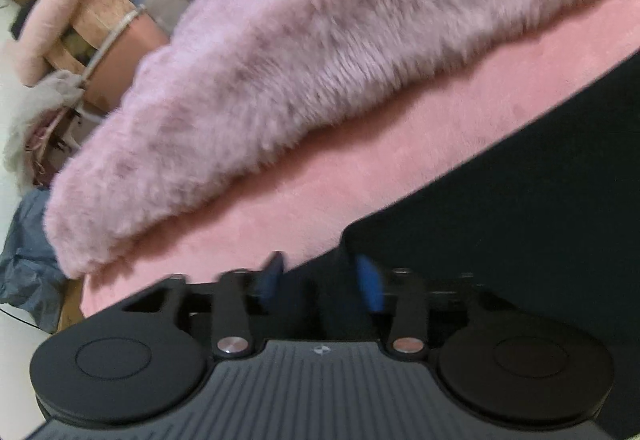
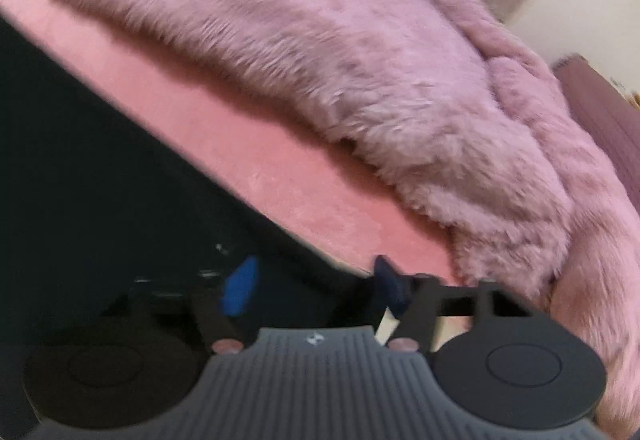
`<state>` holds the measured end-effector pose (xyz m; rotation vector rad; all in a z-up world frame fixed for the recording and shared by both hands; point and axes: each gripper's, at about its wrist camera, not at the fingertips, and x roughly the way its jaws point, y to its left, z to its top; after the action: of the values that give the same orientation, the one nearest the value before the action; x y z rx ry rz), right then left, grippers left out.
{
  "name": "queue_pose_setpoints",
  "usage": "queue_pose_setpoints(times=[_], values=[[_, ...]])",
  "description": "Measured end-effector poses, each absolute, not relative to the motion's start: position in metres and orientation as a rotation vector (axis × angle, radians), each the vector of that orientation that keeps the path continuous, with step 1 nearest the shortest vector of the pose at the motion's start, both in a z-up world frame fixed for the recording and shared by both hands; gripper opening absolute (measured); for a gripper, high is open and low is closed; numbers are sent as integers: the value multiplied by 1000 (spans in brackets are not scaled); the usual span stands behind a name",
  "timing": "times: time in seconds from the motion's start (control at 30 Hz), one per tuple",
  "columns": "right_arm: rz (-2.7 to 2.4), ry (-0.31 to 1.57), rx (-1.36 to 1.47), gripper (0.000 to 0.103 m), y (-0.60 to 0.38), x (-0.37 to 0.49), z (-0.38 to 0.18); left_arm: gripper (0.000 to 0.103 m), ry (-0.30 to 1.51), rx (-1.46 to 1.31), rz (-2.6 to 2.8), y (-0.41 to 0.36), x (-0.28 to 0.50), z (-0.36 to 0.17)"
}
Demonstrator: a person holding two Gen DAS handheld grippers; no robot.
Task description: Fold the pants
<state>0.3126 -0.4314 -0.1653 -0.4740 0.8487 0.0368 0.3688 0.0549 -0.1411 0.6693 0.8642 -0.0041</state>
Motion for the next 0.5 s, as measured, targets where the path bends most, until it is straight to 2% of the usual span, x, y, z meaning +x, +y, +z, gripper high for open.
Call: queue_pose_setpoints(times=[0.13,0.23,0.33,0.4,0.47,0.5], values=[[-77,803,-219,61,-448,279,-135,58,813,529,-63,52,328,-105],[-146,798,66,61,-469,235,-125,52,834,434,-118,44,300,-97],[-245,783,338,59,-488,186,-133,49,846,386,-137,36,278,-104],[-302,773,544,59,-501,160,-146,41,877,353,-143,35,271,-112],[-332,760,708,58,-511,143,-161,40,906,324,-145,34,266,-119],[-350,753,778,54,-514,137,-169,35,928,298,-144,35,266,-123]])
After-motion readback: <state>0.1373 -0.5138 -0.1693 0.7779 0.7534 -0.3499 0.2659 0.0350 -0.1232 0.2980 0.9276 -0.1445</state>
